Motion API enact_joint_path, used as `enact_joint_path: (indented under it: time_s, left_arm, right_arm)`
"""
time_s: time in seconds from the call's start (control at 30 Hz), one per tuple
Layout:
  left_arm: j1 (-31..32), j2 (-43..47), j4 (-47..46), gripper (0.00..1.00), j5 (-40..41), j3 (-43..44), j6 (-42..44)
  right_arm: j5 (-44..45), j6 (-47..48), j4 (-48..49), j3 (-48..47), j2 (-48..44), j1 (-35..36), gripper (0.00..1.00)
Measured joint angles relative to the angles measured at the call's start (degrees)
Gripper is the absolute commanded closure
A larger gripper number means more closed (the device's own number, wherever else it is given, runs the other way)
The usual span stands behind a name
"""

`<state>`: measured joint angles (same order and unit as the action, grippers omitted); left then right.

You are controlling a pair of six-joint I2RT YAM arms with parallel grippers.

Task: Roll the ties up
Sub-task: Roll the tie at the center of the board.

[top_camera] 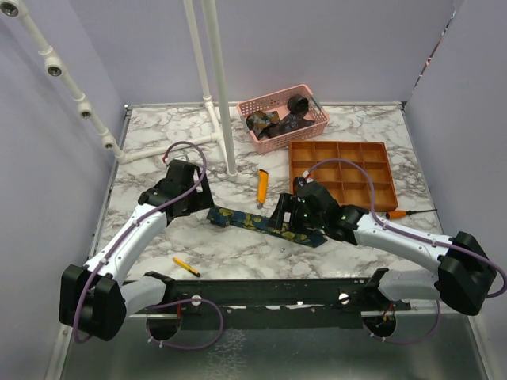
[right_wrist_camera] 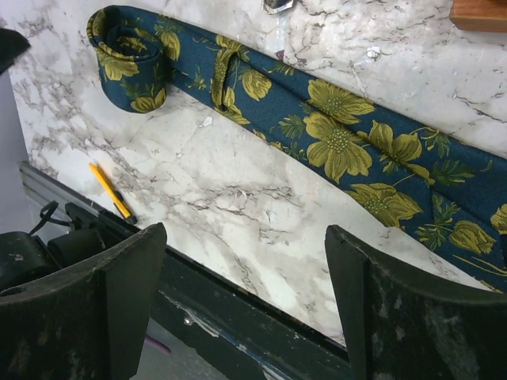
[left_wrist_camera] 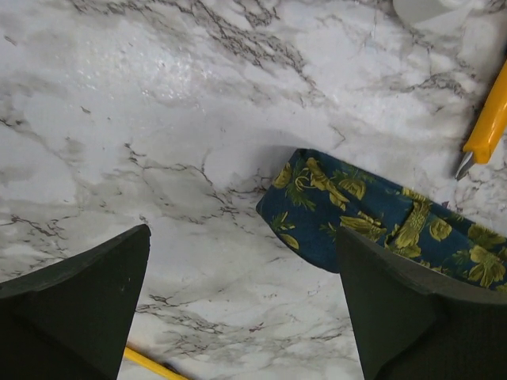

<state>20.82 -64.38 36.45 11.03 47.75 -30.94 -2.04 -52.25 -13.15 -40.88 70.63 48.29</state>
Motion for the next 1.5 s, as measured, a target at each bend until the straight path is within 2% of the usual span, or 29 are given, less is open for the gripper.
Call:
enact_joint_path:
  time_s: [0.27,0.47,0.77,1.07,1.3,1.5]
  left_arm:
    - [-7.7,-1.7,-8.4,0.08,-19.3,-5.0,7.1]
    - [-8.1,0.0,-14.7,0.15,-26.9,-6.8,13.5]
    - [-8.8,-6.8,-17.8,0.19,-30.0,-8.2,18.9]
    - [-9.9,-9.3,-17.2,0.24,-31.7,-7.9,19.9]
    - [-9.9,-14.0,-17.1,0.25,-32.7,-7.1,19.8]
    - [-8.9,-15.6,-18.0,0.21,-32.6,-7.0,19.4]
  right_arm:
    - [-0.9,1.3,2.9,1.9,0.3,0.0,0.15]
    - [-2.8,3.1,3.8,2.4,0.5,0.0,0.16]
    - [-5.0,5.5,4.7,2.6,0.9,0.0,0.16]
    - [-5.3,5.9,5.0,3.8,-1.0,0.0,0.16]
    - [-5.3,6.7,5.0,4.4,-2.3,0.0,0.16]
    - [-5.4,6.7,5.0,4.6,-2.3,0.0,0.16]
